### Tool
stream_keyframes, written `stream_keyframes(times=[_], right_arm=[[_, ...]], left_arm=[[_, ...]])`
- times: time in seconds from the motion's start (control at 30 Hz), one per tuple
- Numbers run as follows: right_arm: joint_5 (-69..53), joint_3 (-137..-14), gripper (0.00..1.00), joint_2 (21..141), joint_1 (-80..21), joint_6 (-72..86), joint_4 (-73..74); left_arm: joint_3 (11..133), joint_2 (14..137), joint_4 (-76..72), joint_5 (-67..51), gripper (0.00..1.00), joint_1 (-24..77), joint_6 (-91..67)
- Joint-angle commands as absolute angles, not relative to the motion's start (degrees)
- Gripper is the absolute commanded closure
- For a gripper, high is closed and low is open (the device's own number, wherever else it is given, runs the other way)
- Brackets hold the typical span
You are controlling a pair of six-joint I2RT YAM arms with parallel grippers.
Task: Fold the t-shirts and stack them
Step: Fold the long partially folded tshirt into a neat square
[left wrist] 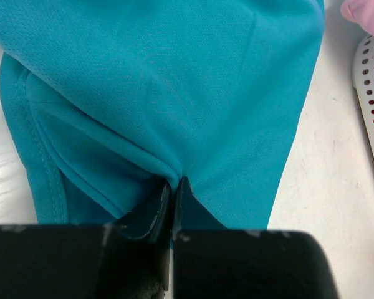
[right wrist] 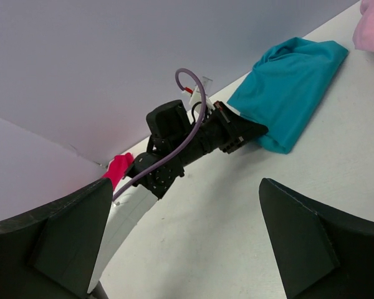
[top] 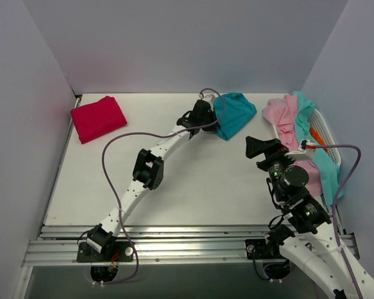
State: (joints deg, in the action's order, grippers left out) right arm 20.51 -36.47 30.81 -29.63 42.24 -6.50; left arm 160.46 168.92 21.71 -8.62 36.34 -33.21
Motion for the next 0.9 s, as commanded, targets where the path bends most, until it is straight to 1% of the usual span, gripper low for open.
stream_keyframes(times=[0.0, 0.1, 0.17, 0.2, 0.23, 0.33, 0.37, 0.43, 0.47, 0.5, 0.53, 0.57, 0.6, 0.7, 0.77, 0.87], right_arm=[[20.39, -37.88, 0.00, 28.04, -29.97, 42.45, -5.54], [19.95, -38.67, 0.00, 26.98, -29.97, 42.45, -3.96], [19.86, -39.02, 0.00, 26.28, -29.97, 42.54, -2.82], [19.86, -38.94, 0.00, 25.93, -29.88, 42.54, -2.38], [19.95, -38.76, 0.00, 25.06, -29.88, 42.54, -2.20], [19.86, -38.15, 0.00, 24.26, -29.88, 42.89, -1.93], [19.60, -38.14, 0.00, 24.26, -29.97, 42.98, -1.93], [19.34, -37.88, 0.00, 24.78, -30.06, 43.33, -2.02], [19.16, -37.79, 0.00, 24.96, -29.97, 43.50, -2.11], [18.81, -37.62, 0.00, 25.05, -30.06, 43.59, -2.37], [18.72, -37.18, 0.00, 25.31, -30.06, 43.77, -2.55], [18.63, -36.92, 0.00, 25.31, -30.06, 43.86, -2.72], [18.55, -36.65, 0.00, 25.40, -30.06, 43.94, -2.99], [18.28, -35.95, 0.00, 25.40, -30.15, 44.21, -3.16], [18.11, -35.60, 0.00, 25.31, -30.15, 44.21, -3.16], [18.54, -35.51, 0.00, 24.96, -30.23, 44.03, -2.46]], left_arm=[[159.36, 167.35, 27.77, -6.94, 0.98, 36.74, -31.11], [154.71, 162.62, 28.91, -8.96, 0.98, 36.91, -29.81], [138.76, 152.27, 26.30, -5.48, 0.98, 37.44, -28.92], [130.69, 147.35, 18.36, -4.41, 0.98, 37.88, -28.92], [114.68, 137.91, 13.76, -3.79, 0.98, 37.88, -29.26], [98.66, 124.69, 6.44, -0.18, 0.98, 37.97, -30.06], [92.26, 122.54, 6.16, 1.56, 0.98, 37.97, -29.88], [87.56, 118.50, 6.50, 3.51, 0.98, 37.97, -28.92], [84.67, 117.87, 6.85, 3.43, 0.88, 37.88, -28.48], [83.42, 117.34, 7.38, 3.08, 0.68, 37.88, -27.69], [82.36, 116.46, 7.47, 3.25, 0.40, 37.88, -27.51], [81.14, 115.93, 7.30, 3.60, 0.04, 37.88, -27.51], [78.25, 115.06, 5.82, 3.95, 0.06, 37.79, -27.51], [73.41, 110.49, 1.87, 5.10, 0.06, 37.27, -28.56], [72.08, 107.50, 0.97, 3.78, 0.06, 36.39, -29.18], [72.33, 105.73, -0.62, 5.00, 0.06, 35.86, -29.44]])
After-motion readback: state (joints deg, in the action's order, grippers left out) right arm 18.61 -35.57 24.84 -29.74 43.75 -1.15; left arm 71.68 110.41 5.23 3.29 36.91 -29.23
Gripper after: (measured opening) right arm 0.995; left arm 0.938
